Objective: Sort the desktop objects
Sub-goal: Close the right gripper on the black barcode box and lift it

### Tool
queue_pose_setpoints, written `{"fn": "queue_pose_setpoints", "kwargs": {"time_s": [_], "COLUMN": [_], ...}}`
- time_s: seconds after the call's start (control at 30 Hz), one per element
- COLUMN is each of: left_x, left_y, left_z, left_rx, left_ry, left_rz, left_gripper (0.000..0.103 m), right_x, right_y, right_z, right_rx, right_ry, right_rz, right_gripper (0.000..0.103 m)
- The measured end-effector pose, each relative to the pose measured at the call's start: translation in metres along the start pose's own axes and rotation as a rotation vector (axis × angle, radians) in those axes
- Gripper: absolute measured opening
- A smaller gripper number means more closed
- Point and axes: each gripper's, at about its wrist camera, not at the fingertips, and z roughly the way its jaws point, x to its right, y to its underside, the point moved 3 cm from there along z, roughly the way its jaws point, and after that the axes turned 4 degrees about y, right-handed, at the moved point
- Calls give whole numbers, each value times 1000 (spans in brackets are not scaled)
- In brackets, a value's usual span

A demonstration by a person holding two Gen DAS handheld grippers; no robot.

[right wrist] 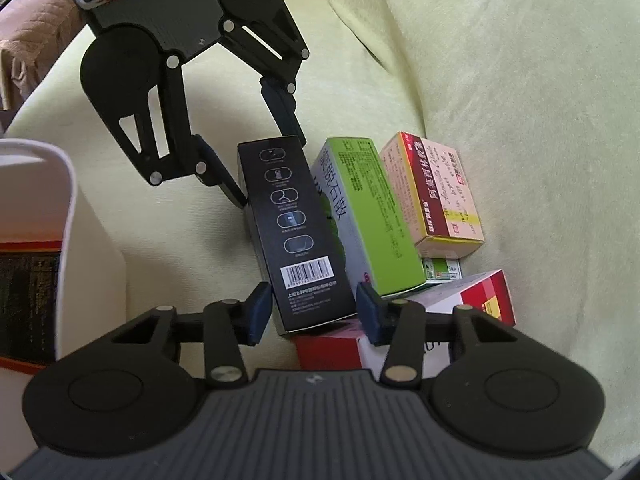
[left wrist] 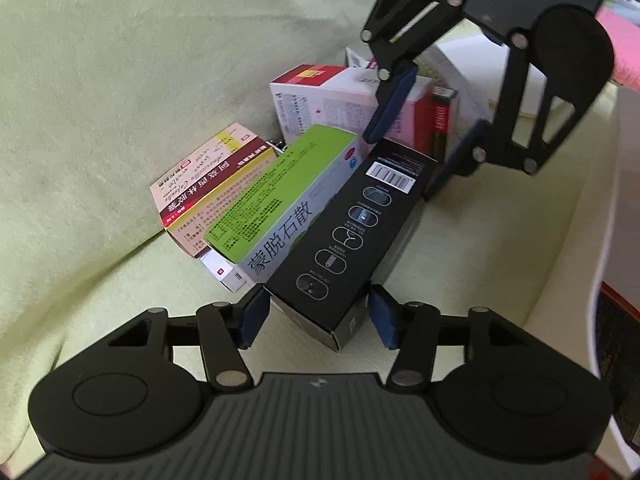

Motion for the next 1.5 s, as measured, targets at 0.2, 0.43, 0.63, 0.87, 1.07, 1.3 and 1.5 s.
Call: {"fn": "queue_pose_setpoints", "kwargs": {"time_s": [0.2,0.43,0.63,0.87,1.07,1.3,1.5], "left_x": [4,7,17,15,10,19,15], "left_y": [1,4,8,11,10,9,16], "left_z": [-2,-5,-12,-11,-18,-28,-21], "left_rx": [-2,5,4,14,-13,-63,-53], "left_ry": [-6,-14,-29,-39,-62,-82,-68], "left_rz": [7,2,66,43,6,27,-28], "left_gripper": [56,56,54,53,18,16,23], "right_x": [5,3,-7,-8,-7,-20,-25], "right_y": [-2,-5,-6,-5,-3,-8,-2], "right_z": [5,8,14,22,5,-7,0], "right_rx": [-13,-32,-65,-55,-15,-25,-27], "right_ry": [-8,-11,-9,2,9,-16,-30], "right_rz": [-8,-60,-226,-163,-70,-72,-61], "right_gripper": [43,45,43,45,40,39,39]}}
